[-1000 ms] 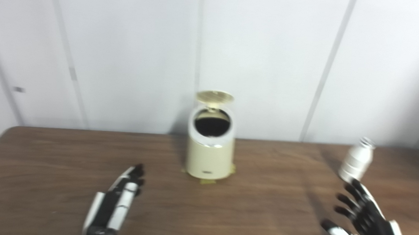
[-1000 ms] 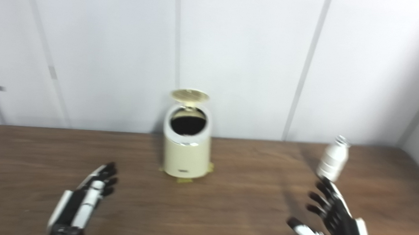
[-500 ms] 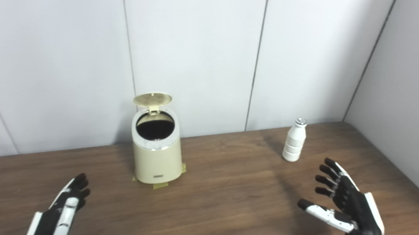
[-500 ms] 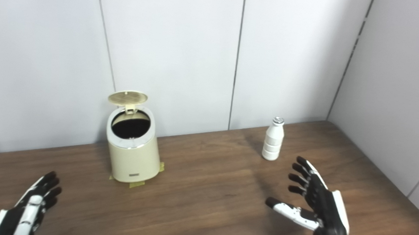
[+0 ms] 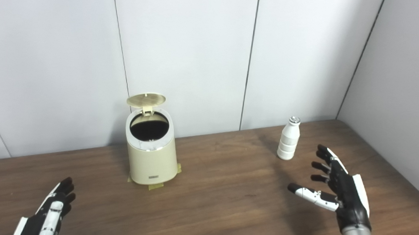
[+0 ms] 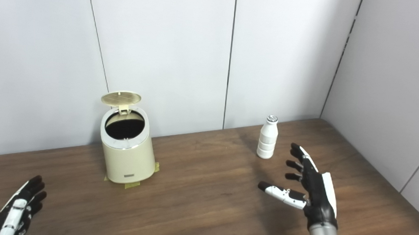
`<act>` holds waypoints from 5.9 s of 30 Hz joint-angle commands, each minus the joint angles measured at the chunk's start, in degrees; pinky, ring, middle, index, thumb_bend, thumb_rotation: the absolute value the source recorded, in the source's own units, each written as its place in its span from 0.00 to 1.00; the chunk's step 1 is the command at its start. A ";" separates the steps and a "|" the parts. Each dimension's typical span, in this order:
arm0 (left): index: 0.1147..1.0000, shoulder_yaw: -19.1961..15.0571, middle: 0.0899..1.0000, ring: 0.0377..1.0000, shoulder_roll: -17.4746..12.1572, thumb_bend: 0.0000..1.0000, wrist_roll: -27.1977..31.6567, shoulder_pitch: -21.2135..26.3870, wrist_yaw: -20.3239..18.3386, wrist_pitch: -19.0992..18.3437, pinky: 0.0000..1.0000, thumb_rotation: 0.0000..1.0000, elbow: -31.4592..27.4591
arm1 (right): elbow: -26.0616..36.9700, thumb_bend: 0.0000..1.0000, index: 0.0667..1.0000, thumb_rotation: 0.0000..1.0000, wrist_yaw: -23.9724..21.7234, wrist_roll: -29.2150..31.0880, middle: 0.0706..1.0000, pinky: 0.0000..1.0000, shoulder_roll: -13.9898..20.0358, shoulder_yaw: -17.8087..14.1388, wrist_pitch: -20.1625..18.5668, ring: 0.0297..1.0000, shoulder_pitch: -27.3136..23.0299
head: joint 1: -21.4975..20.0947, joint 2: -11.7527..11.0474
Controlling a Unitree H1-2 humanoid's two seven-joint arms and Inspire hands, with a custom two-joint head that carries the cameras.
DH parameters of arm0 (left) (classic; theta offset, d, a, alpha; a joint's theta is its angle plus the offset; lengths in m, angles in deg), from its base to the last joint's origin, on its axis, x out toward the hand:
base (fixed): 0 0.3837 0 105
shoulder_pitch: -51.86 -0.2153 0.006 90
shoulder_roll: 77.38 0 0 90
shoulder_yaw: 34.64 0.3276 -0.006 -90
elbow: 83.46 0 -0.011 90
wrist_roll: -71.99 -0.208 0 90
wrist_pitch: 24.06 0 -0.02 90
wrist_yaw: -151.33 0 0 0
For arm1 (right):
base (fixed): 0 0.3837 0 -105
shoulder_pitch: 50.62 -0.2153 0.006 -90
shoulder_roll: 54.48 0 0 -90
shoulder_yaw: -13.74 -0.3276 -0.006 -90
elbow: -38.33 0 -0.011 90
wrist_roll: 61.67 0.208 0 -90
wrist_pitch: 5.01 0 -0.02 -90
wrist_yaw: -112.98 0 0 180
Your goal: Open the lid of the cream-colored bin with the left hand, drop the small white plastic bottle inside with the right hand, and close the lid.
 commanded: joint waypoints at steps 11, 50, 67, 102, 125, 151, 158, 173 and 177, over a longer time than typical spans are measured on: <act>0.98 -0.19 0.95 0.96 -0.45 0.33 0.56 0.13 0.59 -3.37 0.99 0.89 -5.60 | -8.26 0.88 0.87 0.20 1.60 -2.94 0.87 0.69 6.86 -1.48 -1.42 0.82 -9.37 | 0.39 0.66; 0.99 0.95 0.97 0.95 -2.73 0.18 0.53 -1.05 1.05 -4.50 0.99 0.94 -9.67 | -30.14 0.89 0.84 0.13 1.91 -10.18 0.86 0.73 17.23 8.26 -3.99 0.83 -28.24 | 1.21 2.52; 0.99 1.42 0.98 0.96 -2.92 0.16 1.75 -1.47 2.44 -4.53 1.00 0.91 -11.26 | -37.54 0.87 0.81 0.06 3.26 -9.51 0.85 0.66 17.78 9.52 -2.42 0.80 -32.06 | 2.33 3.24; 1.00 6.75 0.97 0.95 -9.53 0.20 9.59 -1.09 11.49 -4.52 1.00 0.86 -11.31 | -40.20 0.79 0.76 0.05 3.75 -8.64 0.76 0.61 17.03 11.74 -2.59 0.70 -33.09 | 3.32 4.37; 1.00 11.26 0.98 0.97 -15.91 0.24 13.86 -0.57 16.93 -4.53 1.00 0.74 -11.70 | -45.02 0.52 0.47 0.00 13.10 -8.33 0.45 0.42 14.32 10.41 5.47 0.43 -33.83 | 3.92 4.44; 1.00 13.85 0.99 0.98 -17.17 0.26 12.73 -0.76 16.97 -4.49 1.00 0.72 -10.73 | -26.81 0.52 0.45 0.00 12.79 -12.13 0.45 0.39 12.39 13.15 6.46 0.41 -30.22 | 9.43 3.92; 1.00 13.99 0.95 0.95 -15.49 0.32 8.73 -1.98 14.67 -4.47 0.98 0.73 -10.05 | -17.66 0.52 0.45 0.00 8.91 -14.03 0.45 0.41 10.37 15.91 7.00 0.42 -30.36 | 13.64 3.52; 0.97 12.53 0.93 0.93 -8.73 0.44 -0.64 -5.40 8.45 -3.39 0.92 0.75 -7.47 | -9.48 0.52 0.46 0.00 2.82 -17.57 0.46 0.39 6.19 20.42 10.47 0.41 -35.33 | 21.73 2.30; 0.98 12.35 0.93 0.92 -6.85 0.48 -2.68 -5.94 7.76 -3.49 0.94 0.77 -6.84 | -9.87 0.52 0.46 0.00 1.80 -17.94 0.45 0.40 4.38 21.68 10.35 0.41 -37.32 | 23.16 1.72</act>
